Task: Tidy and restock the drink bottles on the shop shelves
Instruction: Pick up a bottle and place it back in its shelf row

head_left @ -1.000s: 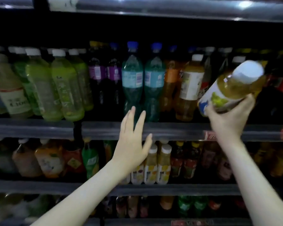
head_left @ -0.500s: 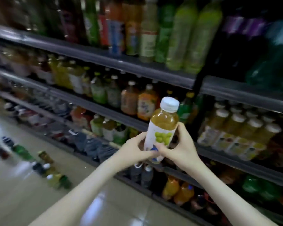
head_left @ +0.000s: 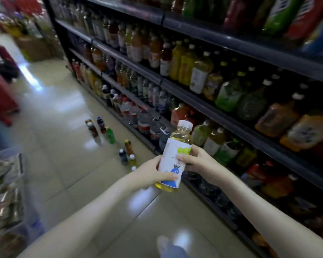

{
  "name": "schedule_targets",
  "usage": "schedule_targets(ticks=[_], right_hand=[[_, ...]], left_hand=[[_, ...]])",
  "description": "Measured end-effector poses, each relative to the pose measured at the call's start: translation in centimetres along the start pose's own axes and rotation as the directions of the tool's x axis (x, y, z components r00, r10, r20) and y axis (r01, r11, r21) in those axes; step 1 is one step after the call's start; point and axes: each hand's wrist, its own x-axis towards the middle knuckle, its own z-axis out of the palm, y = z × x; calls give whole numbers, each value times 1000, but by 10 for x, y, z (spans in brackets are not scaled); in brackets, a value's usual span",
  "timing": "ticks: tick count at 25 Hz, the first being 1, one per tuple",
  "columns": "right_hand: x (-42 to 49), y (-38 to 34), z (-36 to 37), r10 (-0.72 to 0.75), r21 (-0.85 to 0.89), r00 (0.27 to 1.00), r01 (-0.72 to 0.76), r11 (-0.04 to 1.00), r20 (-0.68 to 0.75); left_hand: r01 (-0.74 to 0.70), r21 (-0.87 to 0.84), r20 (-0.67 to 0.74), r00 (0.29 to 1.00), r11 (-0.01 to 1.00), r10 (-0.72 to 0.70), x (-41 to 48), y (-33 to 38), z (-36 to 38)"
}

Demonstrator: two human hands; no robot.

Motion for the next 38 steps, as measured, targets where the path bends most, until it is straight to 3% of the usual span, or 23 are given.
schedule_targets(ticks=[7,11,14,16,17,21,24,27,31,35,38], right_hand=[[212,-7,68,20,151,967,-60,987,255],[354,-37,116,78,243,990,-105,964,119],[454,-75,157,119,146,993,-118,982,5],[513,-98,183,116,97,993,-113,989,-24],[544,-109,197,112,87,993,-108,990,-45],[652,-144,239,54,75,972,-38,996,-228],[716,-178,259,46,135,937,1,991,-347],[752,-215,265,10,26,860,4,1000,-510],[774,-254,247,-69,-192,712,-94,977,-699],[796,-280,226,-81,-240,628,-172,955,-774],[816,-288,204,-116,-195,566,-82,977,-816]], left_hand=[[186,-309,283,954,933,-97,77,-56,-209],[271,-411,314,938,870,-144,114,-46,-342],[184,-119,37,983,976,-181,143,-37,-440],[164,89,-153,977,982,-150,163,-34,-504],[159,145,-172,976,977,-133,174,-33,-539],[74,-22,4,997,997,-74,217,-28,-669],[32,3,131,991,999,-32,247,-3,-758],[-23,24,182,983,999,19,282,26,-808],[-179,186,248,960,966,130,334,63,-834],[-333,370,281,930,867,238,363,103,-837],[-421,481,290,904,769,313,385,123,-840]])
